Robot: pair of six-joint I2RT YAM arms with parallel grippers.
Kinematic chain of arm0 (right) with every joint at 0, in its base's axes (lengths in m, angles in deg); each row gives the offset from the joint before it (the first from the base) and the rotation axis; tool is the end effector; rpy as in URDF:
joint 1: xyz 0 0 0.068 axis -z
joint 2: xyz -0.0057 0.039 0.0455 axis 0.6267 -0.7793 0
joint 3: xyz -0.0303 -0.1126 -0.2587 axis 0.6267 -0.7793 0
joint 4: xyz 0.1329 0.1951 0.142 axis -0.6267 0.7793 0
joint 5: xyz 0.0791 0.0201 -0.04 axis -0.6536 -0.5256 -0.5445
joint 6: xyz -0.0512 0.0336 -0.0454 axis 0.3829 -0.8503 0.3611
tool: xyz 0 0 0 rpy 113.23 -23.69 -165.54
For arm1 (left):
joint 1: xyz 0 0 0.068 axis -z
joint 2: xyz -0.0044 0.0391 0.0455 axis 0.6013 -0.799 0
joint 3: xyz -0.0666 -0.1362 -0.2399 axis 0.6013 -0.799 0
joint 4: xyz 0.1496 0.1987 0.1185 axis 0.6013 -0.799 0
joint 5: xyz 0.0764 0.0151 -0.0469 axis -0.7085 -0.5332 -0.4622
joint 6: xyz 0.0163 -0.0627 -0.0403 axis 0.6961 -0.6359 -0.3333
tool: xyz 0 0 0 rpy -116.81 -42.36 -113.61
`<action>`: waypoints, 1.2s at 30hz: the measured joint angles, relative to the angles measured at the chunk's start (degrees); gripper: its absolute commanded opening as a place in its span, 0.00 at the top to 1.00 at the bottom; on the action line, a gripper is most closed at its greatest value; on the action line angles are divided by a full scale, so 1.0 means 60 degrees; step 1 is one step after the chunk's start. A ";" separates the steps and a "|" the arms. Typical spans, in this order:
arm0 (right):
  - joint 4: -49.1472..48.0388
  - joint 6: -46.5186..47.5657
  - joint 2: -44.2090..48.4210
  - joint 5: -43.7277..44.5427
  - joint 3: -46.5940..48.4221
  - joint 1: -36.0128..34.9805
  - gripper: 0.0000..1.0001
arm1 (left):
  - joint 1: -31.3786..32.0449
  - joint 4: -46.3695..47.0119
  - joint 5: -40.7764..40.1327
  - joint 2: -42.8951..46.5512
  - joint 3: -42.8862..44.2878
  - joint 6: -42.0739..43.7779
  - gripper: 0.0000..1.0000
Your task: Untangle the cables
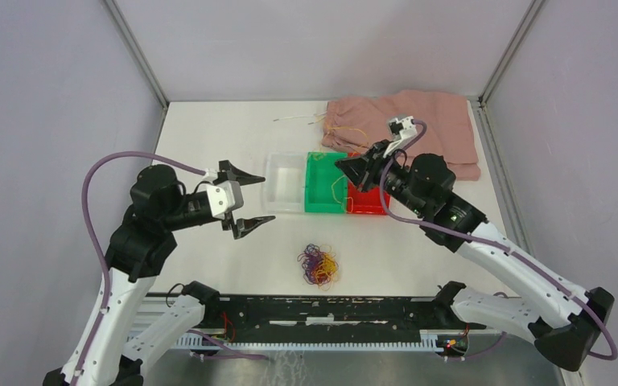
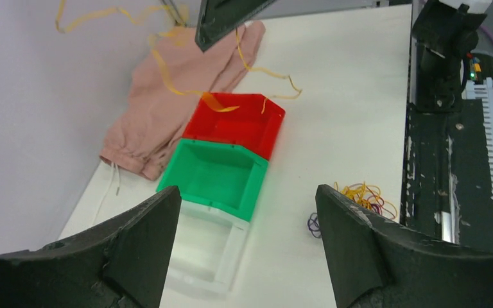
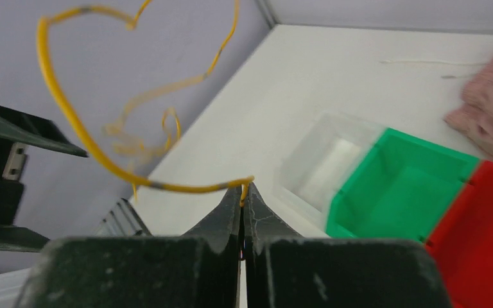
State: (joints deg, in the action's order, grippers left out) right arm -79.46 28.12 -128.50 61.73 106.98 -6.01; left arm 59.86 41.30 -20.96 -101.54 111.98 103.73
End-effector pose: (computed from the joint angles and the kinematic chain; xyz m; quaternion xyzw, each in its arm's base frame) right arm 0.1941 0.1973 0.3997 -0.0885 0.6957 0.4614 0.5434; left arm 0.1121 -0.0986 0.4317 0.5365 0.5251 -0.2765 0.6000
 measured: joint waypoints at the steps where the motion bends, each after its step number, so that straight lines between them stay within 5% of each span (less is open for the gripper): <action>1: 0.0310 0.0051 0.0124 0.0135 0.0018 0.0098 1.00 | 0.0000 -0.0200 -0.0025 -0.0047 0.0000 0.0135 0.15; 14: 0.4568 0.2146 -0.0404 0.3920 0.0601 0.0882 1.00 | 0.0000 -0.1151 -0.0142 0.0219 0.0004 0.0794 0.15; 36: 0.6207 0.2605 -0.3752 0.3927 0.1115 0.1628 1.00 | 0.0000 -0.1228 -0.0138 0.0459 0.0022 0.0936 0.15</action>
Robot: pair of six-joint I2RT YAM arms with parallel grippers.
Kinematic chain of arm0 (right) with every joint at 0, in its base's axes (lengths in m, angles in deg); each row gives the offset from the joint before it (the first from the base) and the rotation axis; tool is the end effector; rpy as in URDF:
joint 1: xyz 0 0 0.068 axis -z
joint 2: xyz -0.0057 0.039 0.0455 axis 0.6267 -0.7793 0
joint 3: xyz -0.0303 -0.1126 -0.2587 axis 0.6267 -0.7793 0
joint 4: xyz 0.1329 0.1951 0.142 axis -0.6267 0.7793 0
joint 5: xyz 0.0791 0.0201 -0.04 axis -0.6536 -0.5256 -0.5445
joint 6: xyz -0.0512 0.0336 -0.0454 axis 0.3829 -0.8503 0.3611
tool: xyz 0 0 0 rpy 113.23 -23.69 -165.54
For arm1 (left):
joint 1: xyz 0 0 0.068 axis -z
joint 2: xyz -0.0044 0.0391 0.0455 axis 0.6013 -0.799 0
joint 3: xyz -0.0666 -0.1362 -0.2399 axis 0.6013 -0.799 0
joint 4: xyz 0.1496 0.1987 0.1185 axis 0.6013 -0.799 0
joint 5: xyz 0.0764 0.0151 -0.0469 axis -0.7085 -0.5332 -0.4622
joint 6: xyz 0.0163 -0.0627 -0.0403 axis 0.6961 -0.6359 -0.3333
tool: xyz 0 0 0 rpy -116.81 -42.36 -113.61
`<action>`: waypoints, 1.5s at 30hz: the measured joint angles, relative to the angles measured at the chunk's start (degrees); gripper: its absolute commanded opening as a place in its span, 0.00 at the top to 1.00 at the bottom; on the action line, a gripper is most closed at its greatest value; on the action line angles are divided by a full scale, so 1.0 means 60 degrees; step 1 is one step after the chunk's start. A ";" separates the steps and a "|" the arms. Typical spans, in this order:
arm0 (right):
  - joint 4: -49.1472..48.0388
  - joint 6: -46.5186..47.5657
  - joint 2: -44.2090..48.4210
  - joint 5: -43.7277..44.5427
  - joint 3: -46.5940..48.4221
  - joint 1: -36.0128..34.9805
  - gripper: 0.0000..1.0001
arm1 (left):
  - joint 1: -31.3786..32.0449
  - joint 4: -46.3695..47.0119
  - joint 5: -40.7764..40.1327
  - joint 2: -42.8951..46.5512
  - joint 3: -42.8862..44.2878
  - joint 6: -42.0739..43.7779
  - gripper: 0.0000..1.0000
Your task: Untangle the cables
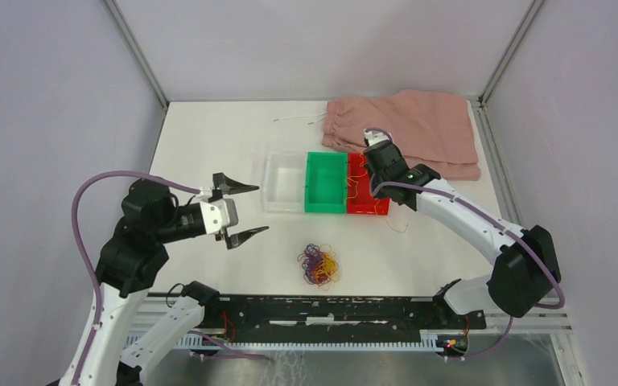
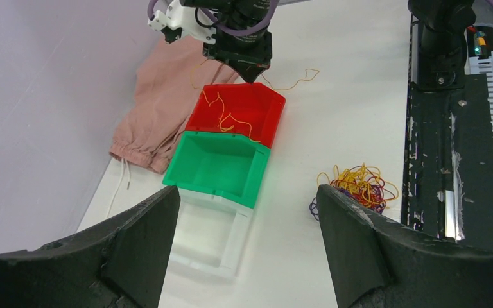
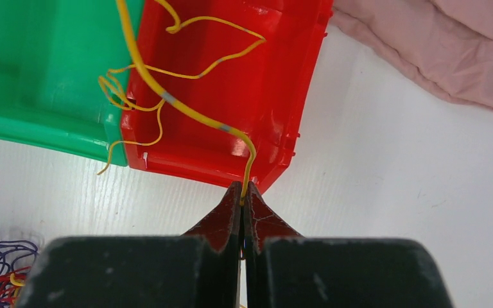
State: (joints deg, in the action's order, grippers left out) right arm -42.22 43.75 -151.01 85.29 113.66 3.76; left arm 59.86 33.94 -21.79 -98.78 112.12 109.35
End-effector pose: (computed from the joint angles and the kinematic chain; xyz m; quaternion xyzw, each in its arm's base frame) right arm 0.2793 0.1679 0.2552 -0.0840 0.9284 -0.0119 0.3617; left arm 0.0956 -0.0909 0.4230 0.5591 0.5274 -0.2537 0.5872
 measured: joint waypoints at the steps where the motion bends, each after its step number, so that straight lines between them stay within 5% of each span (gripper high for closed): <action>1: 0.0026 -0.0022 0.0084 -0.0004 0.0000 0.0040 1.00 | 0.0000 0.0000 0.0000 0.0033 0.0000 0.0015 0.15; 10: 0.0350 0.0011 0.0532 -0.0255 0.0670 0.0433 1.00 | 0.0000 0.0000 0.0015 0.0026 0.0007 0.0051 0.15; 27: 0.0991 0.0397 -0.2226 -0.0408 0.1832 0.0488 0.95 | 0.0000 -0.0004 0.0007 0.0022 0.0124 0.0051 0.15; 37: 0.0470 0.0382 -0.3614 0.0208 0.2903 0.0506 0.94 | 0.0000 -0.0004 -0.0029 0.0047 0.0124 0.0102 0.15; 45: -0.0670 0.0299 -0.3100 0.0408 0.2408 0.0605 0.98 | 0.0000 0.0000 -0.0087 0.0117 0.0113 0.0164 0.14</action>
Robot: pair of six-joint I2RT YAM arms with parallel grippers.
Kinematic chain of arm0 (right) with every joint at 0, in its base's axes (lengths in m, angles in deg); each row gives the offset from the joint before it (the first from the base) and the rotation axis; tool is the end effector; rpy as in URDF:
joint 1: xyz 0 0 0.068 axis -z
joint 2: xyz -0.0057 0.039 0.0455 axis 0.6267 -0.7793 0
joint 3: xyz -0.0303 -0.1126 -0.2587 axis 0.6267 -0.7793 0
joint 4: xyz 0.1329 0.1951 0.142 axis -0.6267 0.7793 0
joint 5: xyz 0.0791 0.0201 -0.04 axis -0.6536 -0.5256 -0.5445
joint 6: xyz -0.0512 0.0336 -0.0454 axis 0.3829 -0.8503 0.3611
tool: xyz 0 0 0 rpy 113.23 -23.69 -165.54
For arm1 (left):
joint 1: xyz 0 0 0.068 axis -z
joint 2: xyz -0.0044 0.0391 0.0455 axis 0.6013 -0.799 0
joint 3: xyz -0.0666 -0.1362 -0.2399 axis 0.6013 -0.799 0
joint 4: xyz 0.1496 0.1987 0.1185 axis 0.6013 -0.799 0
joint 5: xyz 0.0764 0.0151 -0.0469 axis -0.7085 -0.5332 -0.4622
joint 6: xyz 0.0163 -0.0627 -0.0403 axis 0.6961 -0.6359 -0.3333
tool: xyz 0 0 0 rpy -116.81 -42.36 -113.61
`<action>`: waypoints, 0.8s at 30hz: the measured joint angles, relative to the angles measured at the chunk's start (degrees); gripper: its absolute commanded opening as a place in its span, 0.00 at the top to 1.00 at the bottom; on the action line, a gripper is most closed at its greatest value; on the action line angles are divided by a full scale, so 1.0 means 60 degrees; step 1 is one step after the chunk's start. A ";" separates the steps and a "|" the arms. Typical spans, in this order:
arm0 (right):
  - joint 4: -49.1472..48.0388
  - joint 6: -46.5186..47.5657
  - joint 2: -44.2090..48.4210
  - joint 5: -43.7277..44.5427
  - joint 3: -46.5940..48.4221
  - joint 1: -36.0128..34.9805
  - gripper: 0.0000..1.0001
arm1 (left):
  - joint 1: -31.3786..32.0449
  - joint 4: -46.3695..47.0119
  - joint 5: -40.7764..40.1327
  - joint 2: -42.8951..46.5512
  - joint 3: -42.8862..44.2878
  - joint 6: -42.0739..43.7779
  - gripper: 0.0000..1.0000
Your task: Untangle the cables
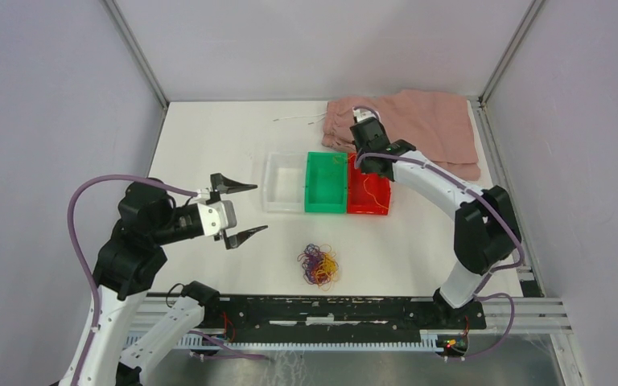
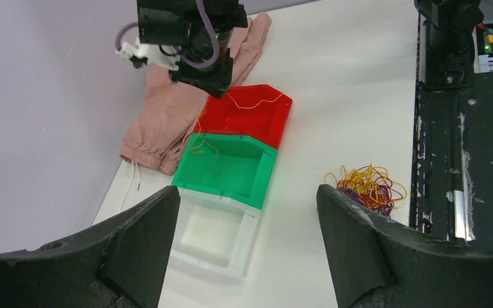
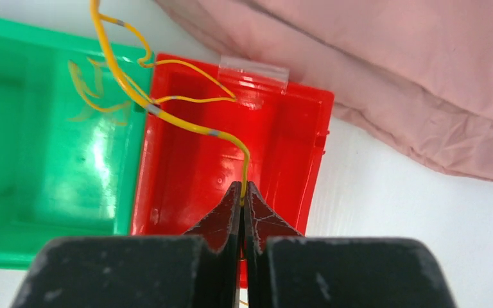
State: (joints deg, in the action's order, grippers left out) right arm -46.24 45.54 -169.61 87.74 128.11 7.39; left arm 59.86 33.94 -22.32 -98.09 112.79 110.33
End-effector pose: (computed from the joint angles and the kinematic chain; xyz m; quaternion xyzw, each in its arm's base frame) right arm 0.3638 0.1924 0.2362 -0.0621 0.9271 -0.0482 0.3665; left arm 0.0911 -0.0886 0.4278 0.5620 0.5175 -0.2415 0.5984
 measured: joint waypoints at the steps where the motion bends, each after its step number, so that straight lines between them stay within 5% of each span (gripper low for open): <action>1: -0.0197 0.0007 0.0229 -0.0029 -0.0113 0.0007 0.99 | 0.0000 0.0015 0.0004 0.0000 -0.0025 0.0000 0.12; 5: -0.0809 -0.0022 0.1024 -0.0433 -0.0153 0.0007 0.99 | 0.0000 0.0747 0.0004 0.0146 -0.0590 -0.0463 0.01; 11: -0.1690 -0.0382 0.2466 -0.2459 -0.0208 -0.0091 0.99 | 0.0000 0.3486 0.0011 0.0288 -0.2124 -0.1865 0.01; 24: -0.2120 -0.0193 0.3989 -0.6211 -0.0364 -0.1271 0.99 | 0.1566 0.7002 -0.0641 -0.2612 -0.2022 -0.2208 0.01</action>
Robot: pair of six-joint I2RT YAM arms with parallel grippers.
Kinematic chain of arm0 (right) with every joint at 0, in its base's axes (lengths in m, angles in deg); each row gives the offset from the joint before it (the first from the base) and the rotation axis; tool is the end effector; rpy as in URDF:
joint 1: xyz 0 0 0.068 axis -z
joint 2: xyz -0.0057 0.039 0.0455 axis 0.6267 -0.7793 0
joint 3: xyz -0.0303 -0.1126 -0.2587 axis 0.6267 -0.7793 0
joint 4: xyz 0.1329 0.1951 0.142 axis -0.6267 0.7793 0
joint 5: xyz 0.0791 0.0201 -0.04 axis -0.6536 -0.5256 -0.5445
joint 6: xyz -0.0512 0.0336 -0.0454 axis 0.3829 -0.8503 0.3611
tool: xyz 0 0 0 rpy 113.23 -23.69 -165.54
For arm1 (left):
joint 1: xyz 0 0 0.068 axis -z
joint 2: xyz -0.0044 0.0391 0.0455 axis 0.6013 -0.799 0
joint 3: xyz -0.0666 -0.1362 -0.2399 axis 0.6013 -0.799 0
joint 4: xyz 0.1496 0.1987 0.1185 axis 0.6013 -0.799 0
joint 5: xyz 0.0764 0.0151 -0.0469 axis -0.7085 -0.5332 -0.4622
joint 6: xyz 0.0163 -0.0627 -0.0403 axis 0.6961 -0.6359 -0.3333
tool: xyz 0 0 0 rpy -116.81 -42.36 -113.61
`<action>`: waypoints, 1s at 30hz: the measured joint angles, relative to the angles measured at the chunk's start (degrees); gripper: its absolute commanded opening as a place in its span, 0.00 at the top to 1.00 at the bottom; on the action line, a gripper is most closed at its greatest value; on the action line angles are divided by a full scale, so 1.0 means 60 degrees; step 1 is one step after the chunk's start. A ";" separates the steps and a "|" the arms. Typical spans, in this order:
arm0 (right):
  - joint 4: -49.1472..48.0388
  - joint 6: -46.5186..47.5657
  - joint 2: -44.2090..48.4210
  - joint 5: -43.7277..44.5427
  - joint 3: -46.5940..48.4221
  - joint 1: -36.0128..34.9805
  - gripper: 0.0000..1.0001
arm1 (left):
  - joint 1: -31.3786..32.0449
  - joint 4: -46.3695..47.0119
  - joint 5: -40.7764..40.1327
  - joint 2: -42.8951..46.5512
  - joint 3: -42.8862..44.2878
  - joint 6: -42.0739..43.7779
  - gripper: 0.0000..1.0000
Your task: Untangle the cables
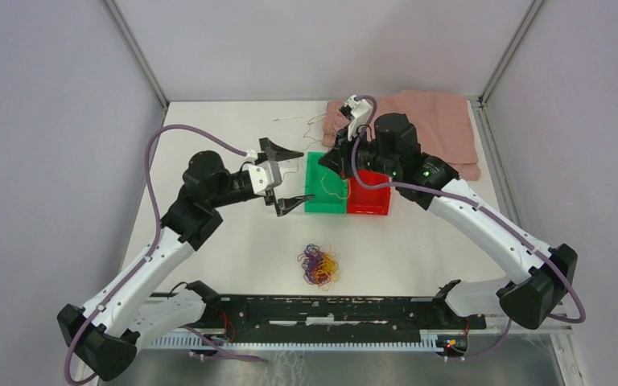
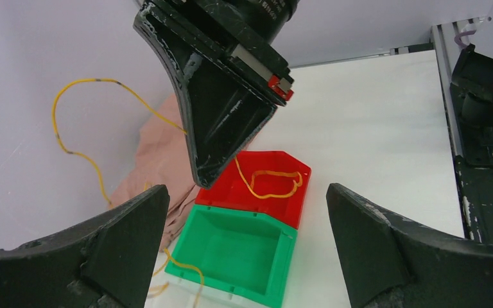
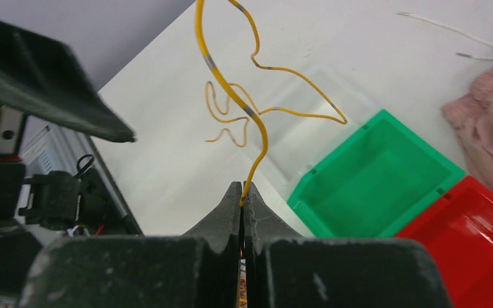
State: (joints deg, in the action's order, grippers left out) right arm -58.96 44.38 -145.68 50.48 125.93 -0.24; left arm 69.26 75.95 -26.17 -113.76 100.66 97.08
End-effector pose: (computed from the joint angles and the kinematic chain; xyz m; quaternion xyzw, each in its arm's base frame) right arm 0.2561 0.2279 0.3958 -0.2247 0.7732 0.3612 0.4704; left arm 0.1772 -0.1628 0.3959 0.5258 0.4701 -0.3090 0.6380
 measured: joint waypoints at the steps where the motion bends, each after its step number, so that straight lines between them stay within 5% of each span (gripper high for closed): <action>1: -0.0007 -0.0011 0.0000 -0.0211 0.0000 -0.0055 0.99 | 0.0084 0.0084 -0.0069 -0.0091 0.0000 0.0000 0.01; 17: -0.0856 -0.0317 0.1067 -0.0364 -0.0284 -0.1198 0.99 | 0.1122 0.1351 -0.2973 0.0878 -0.1060 -0.0342 0.01; 30: -0.1763 -0.0284 0.1370 0.0393 -0.0561 -0.2106 0.99 | 0.1126 0.1563 -0.3177 0.0750 -0.1264 -0.2109 0.01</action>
State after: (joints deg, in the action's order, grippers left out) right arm -69.54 42.68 -137.46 52.84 122.56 -12.88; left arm 76.01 85.32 -45.22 -109.25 93.08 84.43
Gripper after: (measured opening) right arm 0.014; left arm 0.993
